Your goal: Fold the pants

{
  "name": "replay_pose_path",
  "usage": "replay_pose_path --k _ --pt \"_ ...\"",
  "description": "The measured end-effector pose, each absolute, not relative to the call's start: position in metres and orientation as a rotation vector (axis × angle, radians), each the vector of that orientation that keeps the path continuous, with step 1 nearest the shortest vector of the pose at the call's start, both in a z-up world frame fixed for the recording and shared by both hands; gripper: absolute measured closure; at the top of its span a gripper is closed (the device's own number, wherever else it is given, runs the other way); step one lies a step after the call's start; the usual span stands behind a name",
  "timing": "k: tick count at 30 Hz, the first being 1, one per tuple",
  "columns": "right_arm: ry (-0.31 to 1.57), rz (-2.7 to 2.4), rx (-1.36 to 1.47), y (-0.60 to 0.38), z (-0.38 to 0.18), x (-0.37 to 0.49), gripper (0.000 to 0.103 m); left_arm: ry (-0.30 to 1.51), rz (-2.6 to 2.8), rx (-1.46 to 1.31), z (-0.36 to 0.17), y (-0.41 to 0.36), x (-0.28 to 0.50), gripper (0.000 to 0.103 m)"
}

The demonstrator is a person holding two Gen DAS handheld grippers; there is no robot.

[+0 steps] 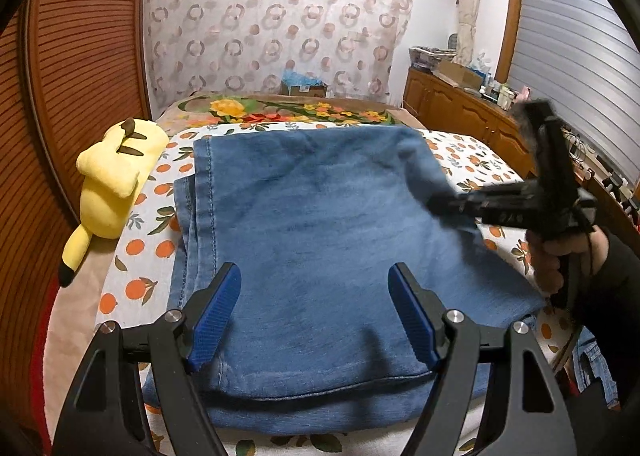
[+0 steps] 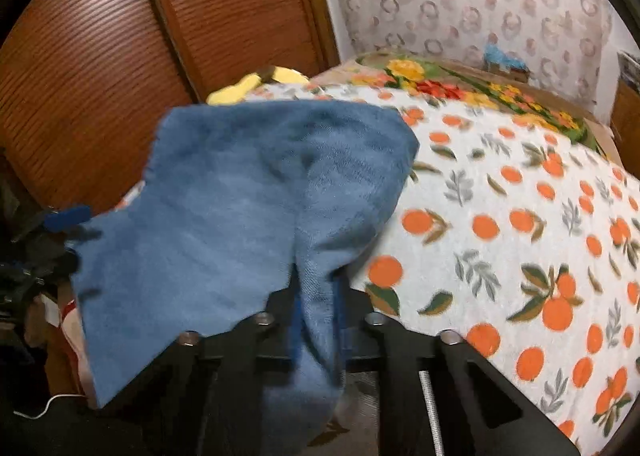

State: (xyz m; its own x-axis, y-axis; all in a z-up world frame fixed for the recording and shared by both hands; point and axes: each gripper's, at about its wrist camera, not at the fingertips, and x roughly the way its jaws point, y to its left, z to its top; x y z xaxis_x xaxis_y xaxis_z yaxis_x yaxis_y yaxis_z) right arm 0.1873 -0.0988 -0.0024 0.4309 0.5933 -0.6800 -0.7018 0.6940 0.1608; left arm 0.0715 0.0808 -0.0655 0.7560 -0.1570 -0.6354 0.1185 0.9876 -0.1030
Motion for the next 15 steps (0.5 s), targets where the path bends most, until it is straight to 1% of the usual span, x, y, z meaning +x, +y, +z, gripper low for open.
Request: replay_pose_path --k 3,9,12,15 --pt "0.679 0.816 -0.189 -0.097 0.023 0.178 0.096 0.698 -0.146 -0.06 -0.066 0.081 0.072 0.026" --pt "0.549 0.78 -0.194 -0.108 0.083 0.18 0.096 0.689 -0.149 -0.063 -0.062 0.08 0.072 0.026" --pt "0.548 0.706 -0.189 -0.127 0.092 0.191 0.096 0.686 -0.157 -0.06 -0.059 0.078 0.074 0.026" --pt "0.59 0.604 -0.172 -0.158 0.083 0.208 0.096 0.678 -0.166 -0.05 -0.055 0.073 0.078 0.026"
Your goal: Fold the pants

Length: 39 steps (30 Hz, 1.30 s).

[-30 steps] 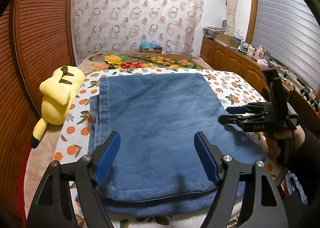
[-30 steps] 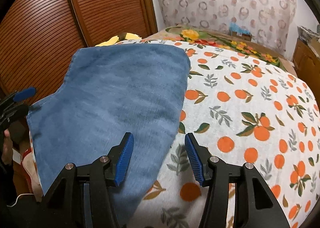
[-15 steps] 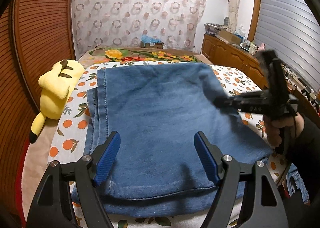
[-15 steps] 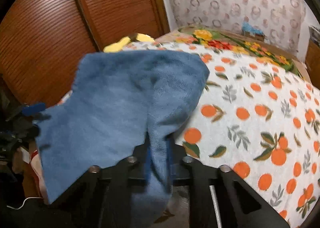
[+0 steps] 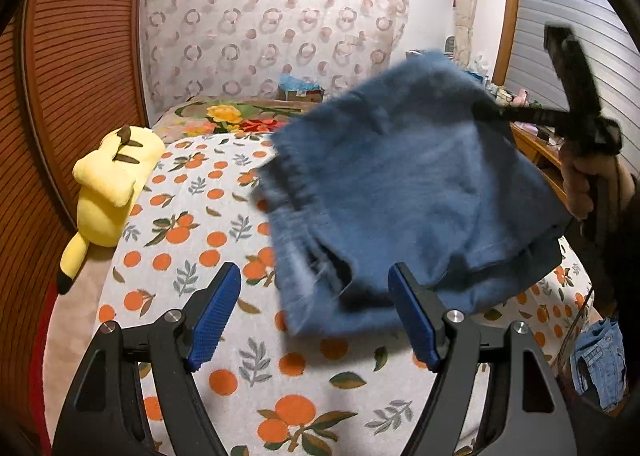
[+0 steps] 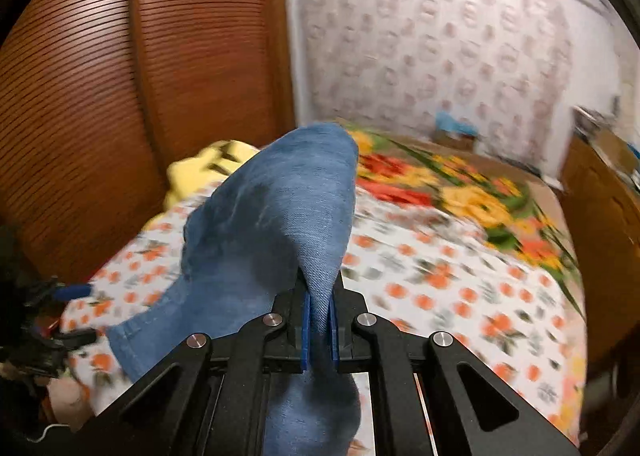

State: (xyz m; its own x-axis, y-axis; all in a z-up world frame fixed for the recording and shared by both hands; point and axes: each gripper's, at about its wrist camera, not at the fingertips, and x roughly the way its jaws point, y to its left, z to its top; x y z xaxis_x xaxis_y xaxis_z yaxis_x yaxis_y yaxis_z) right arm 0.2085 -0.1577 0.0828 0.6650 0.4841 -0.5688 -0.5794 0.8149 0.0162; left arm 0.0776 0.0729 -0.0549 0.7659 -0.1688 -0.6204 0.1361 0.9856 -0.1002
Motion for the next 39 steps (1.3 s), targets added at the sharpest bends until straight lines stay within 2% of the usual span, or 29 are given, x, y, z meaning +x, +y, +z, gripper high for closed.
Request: replay_pose_path --k 4,7,10,12,14,15,16,26,39 --pt "0.653 0.503 -0.169 -0.189 0.056 0.232 0.096 0.673 -0.184 -0.046 -0.05 0.065 0.088 0.026" --pt "0.705 0.472 -0.163 -0.203 0.032 0.243 0.091 0.671 -0.216 -0.054 -0.049 0.055 0.101 0.026" --pt "0.725 0.432 -0.166 -0.201 0.018 0.247 0.074 0.678 -0.246 -0.062 -0.049 0.042 0.113 0.026" --pt "0.733 0.447 -0.138 -0.201 0.01 0.246 0.057 0.683 -0.265 -0.064 -0.049 0.031 0.119 0.026" --pt "0.734 0.448 -0.137 -0.206 0.004 0.234 0.053 0.686 -0.282 -0.056 -0.049 0.019 0.122 0.026" --pt "0.735 0.446 -0.134 -0.208 0.001 0.23 0.045 0.687 -0.289 -0.05 -0.05 0.012 0.123 0.026" --pt "0.735 0.448 -0.126 -0.215 0.0 0.222 0.042 0.69 -0.296 -0.044 -0.05 0.007 0.124 0.026" --pt "0.779 0.48 -0.061 -0.236 -0.013 0.175 0.041 0.734 -0.336 0.032 -0.07 -0.042 0.137 0.026" --pt "0.79 0.502 -0.03 -0.235 -0.015 0.166 0.041 0.805 -0.296 0.057 -0.097 -0.044 0.146 0.026"
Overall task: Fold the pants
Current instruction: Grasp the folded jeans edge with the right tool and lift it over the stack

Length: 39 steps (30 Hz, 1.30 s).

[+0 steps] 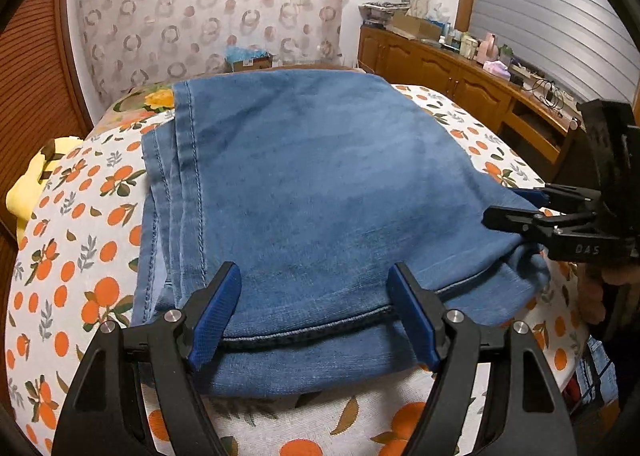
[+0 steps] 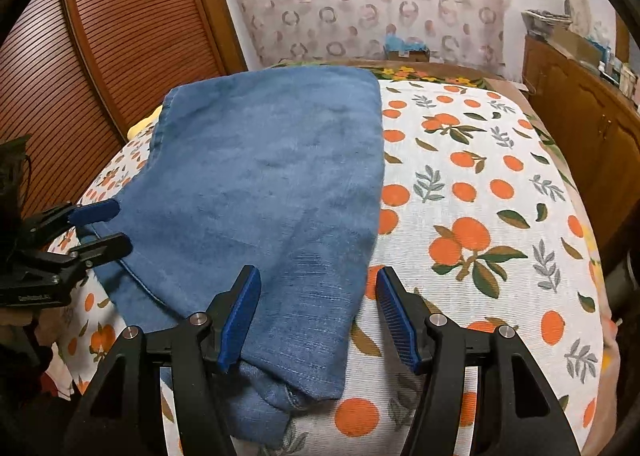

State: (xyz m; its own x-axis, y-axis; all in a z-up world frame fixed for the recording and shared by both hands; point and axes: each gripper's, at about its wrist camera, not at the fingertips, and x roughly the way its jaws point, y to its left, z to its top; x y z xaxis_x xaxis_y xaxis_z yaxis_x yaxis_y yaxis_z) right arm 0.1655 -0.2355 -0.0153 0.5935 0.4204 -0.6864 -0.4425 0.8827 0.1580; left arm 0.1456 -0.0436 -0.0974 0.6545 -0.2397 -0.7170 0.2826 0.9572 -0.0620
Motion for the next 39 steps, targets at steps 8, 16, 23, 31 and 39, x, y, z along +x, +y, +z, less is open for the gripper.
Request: replay_pose_path --k 8,16,23,31,39 --pt "0.799 0.527 -0.015 -0.227 -0.017 0.166 0.052 0.801 -0.307 0.047 -0.1 -0.042 0.148 0.026" --pt "0.711 0.541 0.009 -0.222 0.006 0.152 0.085 0.789 -0.31 0.053 -0.103 -0.042 0.146 0.026" --pt "0.623 0.571 -0.005 -0.215 0.029 0.136 0.086 0.794 -0.309 0.049 -0.104 -0.043 0.144 0.026" --pt "0.59 0.6 -0.004 -0.204 0.044 0.135 0.086 0.791 -0.313 0.039 -0.103 -0.043 0.142 0.026" --pt "0.534 0.67 -0.032 -0.175 0.06 0.136 0.087 0.74 -0.292 0.007 -0.062 -0.013 0.114 0.026"
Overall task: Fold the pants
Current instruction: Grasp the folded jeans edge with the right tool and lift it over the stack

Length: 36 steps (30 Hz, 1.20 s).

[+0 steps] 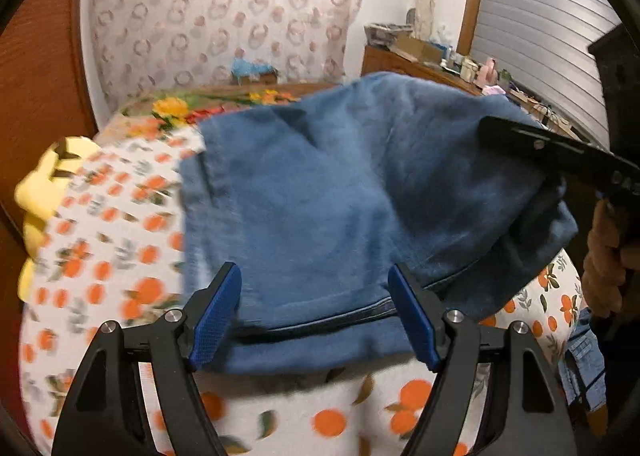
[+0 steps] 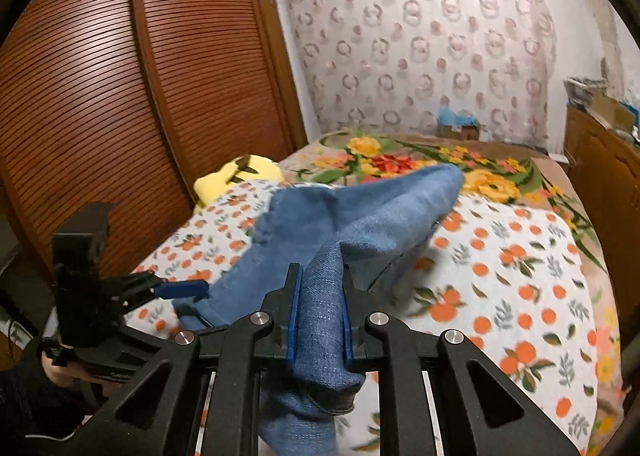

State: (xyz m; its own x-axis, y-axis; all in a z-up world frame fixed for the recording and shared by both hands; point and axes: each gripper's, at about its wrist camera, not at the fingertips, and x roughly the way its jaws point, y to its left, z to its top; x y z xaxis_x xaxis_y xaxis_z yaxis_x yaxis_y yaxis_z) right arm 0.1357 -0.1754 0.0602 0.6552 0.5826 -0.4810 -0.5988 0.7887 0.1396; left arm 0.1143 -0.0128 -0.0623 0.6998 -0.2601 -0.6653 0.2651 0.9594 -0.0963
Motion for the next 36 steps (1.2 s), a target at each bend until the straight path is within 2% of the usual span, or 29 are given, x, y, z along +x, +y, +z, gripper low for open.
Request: replay_pose_path --k 10,19,25,28,30,36 --pt "0.538 0.79 -0.049 -0.12 0.057 0.153 0.087 0.691 -0.195 -0.005 -0.038 0.046 0.091 0.026" --pt "0.653 0.901 -0.116 -0.056 0.015 0.17 0.087 0.681 -0.098 -0.05 -0.035 0.094 0.087 0.026" --pt "0.69 0.896 -0.14 -0.049 -0.004 0.182 0.086 0.683 -0.077 -0.071 -0.039 0.106 0.089 0.026" --pt "0.698 0.903 -0.132 -0.053 -0.001 0.177 0.079 0.684 -0.077 -0.074 -0.04 0.106 0.091 0.026" --pt "0.702 0.916 -0.132 -0.055 0.004 0.175 0.067 0.685 -0.077 -0.074 -0.04 0.107 0.091 0.026" --pt "0.63 0.919 -0.143 -0.072 0.027 0.147 0.06 0.682 -0.087 -0.072 -0.04 0.102 0.092 0.026"
